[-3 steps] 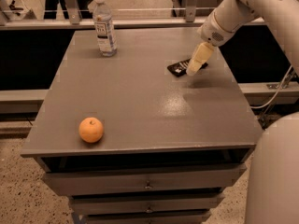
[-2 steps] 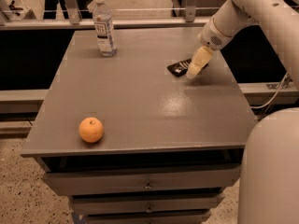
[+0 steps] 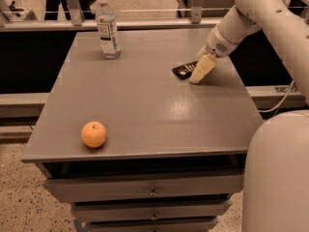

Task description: Move rxbar chocolate near orange

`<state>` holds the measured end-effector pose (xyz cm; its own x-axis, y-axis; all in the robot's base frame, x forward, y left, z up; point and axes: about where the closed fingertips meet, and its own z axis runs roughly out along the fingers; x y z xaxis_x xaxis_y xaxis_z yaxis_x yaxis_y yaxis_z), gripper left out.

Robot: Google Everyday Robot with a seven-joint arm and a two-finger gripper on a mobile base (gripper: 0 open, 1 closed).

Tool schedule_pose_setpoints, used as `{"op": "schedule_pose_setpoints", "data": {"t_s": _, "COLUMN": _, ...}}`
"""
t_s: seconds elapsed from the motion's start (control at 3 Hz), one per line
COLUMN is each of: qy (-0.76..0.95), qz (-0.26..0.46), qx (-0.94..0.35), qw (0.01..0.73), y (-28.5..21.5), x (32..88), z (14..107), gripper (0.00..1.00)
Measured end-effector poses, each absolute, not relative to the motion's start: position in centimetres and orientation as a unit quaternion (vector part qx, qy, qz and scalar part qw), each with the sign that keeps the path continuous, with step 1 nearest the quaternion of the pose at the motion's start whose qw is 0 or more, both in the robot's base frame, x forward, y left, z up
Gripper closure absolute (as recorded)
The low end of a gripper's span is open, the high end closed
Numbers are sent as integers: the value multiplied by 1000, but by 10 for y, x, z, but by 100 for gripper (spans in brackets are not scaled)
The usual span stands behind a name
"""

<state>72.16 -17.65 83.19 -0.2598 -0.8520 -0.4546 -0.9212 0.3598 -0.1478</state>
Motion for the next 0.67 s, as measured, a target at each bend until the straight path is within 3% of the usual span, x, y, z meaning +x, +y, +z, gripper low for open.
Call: {"op": "schedule_pose_setpoints", "data": {"t_s": 0.67, "qy": 790, "qz": 74, "qx": -561, "qw": 235, "y": -176, "x": 721, "z": 839, "gripper": 87}}
